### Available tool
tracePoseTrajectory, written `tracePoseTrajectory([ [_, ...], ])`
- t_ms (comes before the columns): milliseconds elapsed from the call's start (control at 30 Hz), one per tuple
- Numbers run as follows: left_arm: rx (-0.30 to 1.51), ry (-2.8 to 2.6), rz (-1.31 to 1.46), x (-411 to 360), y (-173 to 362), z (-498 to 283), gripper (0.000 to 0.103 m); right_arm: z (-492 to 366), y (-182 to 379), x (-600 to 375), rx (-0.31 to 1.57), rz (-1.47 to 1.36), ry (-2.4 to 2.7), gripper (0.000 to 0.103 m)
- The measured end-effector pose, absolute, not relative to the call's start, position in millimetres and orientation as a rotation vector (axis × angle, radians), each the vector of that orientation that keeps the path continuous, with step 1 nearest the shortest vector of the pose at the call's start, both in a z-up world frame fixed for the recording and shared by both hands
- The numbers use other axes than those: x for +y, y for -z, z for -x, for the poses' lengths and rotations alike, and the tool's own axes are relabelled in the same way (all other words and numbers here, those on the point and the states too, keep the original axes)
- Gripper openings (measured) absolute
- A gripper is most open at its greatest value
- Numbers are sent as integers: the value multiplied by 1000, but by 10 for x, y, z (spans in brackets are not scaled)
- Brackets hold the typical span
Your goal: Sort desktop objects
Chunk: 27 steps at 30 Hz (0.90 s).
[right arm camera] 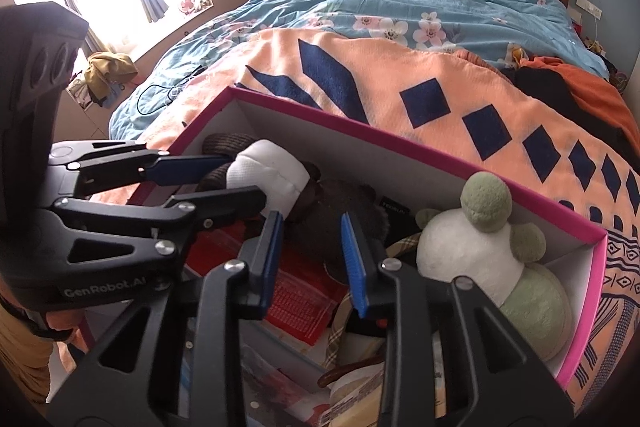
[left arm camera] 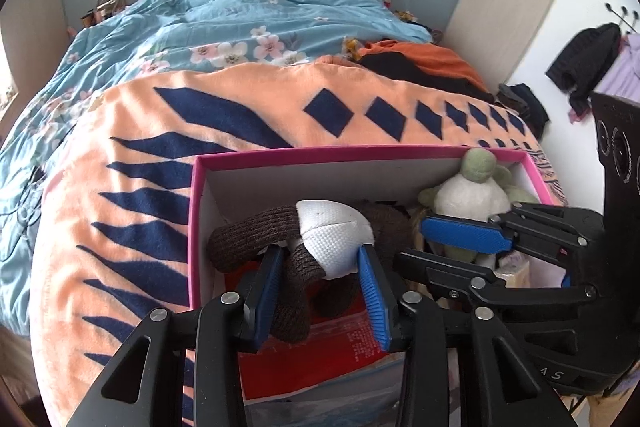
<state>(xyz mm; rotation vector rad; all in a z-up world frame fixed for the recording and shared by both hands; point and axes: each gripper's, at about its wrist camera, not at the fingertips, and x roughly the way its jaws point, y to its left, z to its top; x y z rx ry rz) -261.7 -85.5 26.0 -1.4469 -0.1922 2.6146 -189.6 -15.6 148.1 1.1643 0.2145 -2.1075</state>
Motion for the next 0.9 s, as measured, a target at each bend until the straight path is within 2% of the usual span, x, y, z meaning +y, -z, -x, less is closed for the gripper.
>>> tracePoseTrajectory([
  [133,-172,-2639,1487,-860,-237,2676,42,1928,-1424,-165,220,-1190,2110,33],
  [367,-111,-2645,1538,-773,-211,2751,50,1975,-1319,-181,237,-1237,2105,34],
  [500,-136,-2630,1539,-784,-224,2748,56,1969,-1313,-169,235,-1244,2107,37],
  [633,-156,-2638,1496,-800,-259,2685,59,1956,-1352,-118,223,-1244,2110,45],
  [833,-156,-2702,1365,-804,-390,2534,66,1900,-1434,-39,233,-1230,2121,46],
  [900,-158,-2725,1303,-801,-465,2457,74,1872,-1478,14,216,-1220,2125,47],
])
